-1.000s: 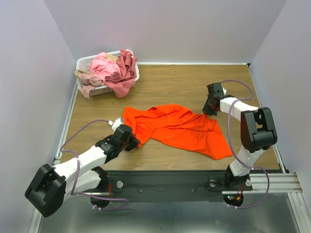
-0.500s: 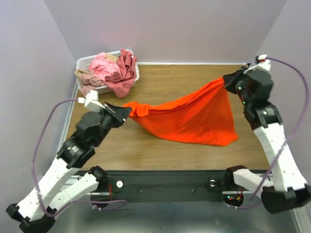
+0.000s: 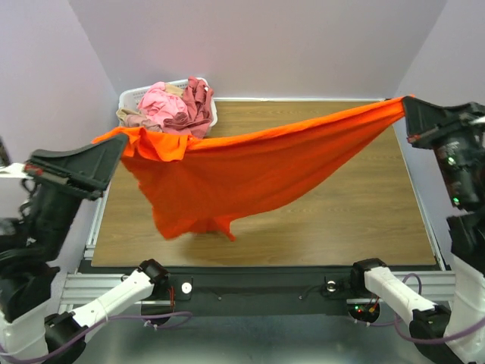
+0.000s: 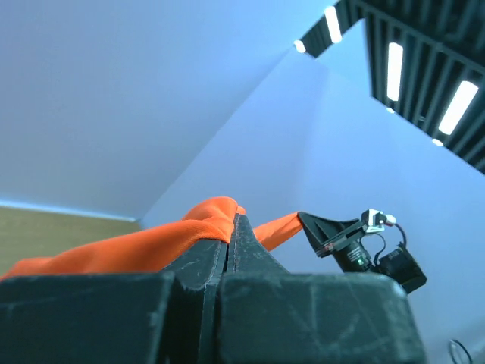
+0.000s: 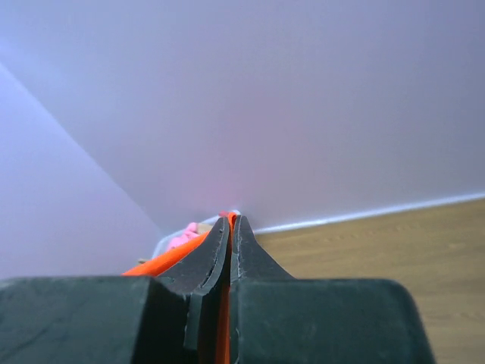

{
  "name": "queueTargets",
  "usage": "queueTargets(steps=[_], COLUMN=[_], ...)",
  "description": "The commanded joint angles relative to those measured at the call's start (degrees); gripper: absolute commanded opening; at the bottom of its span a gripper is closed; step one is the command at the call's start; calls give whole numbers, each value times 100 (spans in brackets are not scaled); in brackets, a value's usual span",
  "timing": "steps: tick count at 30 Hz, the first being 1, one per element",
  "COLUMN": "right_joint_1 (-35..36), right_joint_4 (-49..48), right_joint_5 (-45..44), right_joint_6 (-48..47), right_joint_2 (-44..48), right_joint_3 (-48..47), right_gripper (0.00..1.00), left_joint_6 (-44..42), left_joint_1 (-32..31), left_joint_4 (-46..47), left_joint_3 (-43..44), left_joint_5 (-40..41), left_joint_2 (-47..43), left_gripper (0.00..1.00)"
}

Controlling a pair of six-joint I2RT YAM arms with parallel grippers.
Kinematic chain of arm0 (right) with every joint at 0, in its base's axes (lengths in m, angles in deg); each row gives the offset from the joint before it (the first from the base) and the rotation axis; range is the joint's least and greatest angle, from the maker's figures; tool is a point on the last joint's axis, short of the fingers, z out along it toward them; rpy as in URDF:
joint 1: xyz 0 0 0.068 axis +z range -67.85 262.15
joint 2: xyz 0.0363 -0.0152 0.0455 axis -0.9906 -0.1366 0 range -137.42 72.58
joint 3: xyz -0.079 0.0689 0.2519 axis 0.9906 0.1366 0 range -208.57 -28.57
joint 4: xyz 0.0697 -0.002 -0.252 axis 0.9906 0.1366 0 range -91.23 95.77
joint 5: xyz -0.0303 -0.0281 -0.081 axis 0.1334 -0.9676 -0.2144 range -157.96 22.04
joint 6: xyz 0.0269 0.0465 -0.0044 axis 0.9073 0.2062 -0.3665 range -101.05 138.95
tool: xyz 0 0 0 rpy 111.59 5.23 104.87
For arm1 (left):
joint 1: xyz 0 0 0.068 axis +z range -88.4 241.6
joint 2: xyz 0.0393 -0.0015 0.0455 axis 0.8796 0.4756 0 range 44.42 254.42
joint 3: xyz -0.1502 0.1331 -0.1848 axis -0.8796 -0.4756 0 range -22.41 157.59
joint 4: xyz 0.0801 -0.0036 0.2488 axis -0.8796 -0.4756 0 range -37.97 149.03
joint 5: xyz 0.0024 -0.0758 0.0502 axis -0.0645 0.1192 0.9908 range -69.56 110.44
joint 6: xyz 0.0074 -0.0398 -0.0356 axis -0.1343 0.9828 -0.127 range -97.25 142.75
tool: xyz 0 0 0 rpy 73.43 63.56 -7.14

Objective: Fold and stack the t-shirts
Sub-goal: Flatten the tshirt out

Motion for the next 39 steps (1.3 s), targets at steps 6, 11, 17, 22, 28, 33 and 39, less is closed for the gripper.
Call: queueTargets(steps=[6,11,17,22,28,33,39], right_joint_1=[17,17,18,26,17,9,-588], right_joint_4=[410,524,665,656,429,-433,-811], right_joint_5=[945,718,120,-828,-2744,-3527,-3109], right_joint_6=[200,323,332,411,656,981,1167], right_joint_2=[490,789,825,702,-18,-1639,-4171], right_joint_3=[-1037,-1293,-934,-47,1612,2696,2173], right_gripper=[0,0,1,0,0,1,2], left_joint_6=[-359,-368,-324,-456,-552,-439,-1209], left_joint_1=[-6,38,126,134,204,1186,1339], left_joint_4=[201,210,271,727,895,1467,959], left_joint_3=[1134,1416,1162,284,-543,-519,1861], left_joint_5=[-1067,-1400,-1420,-412,1384,457,-826], left_joint_2=[70,139,456,781,2387,4738,7938], left_gripper=[0,0,0,0,0,0,98])
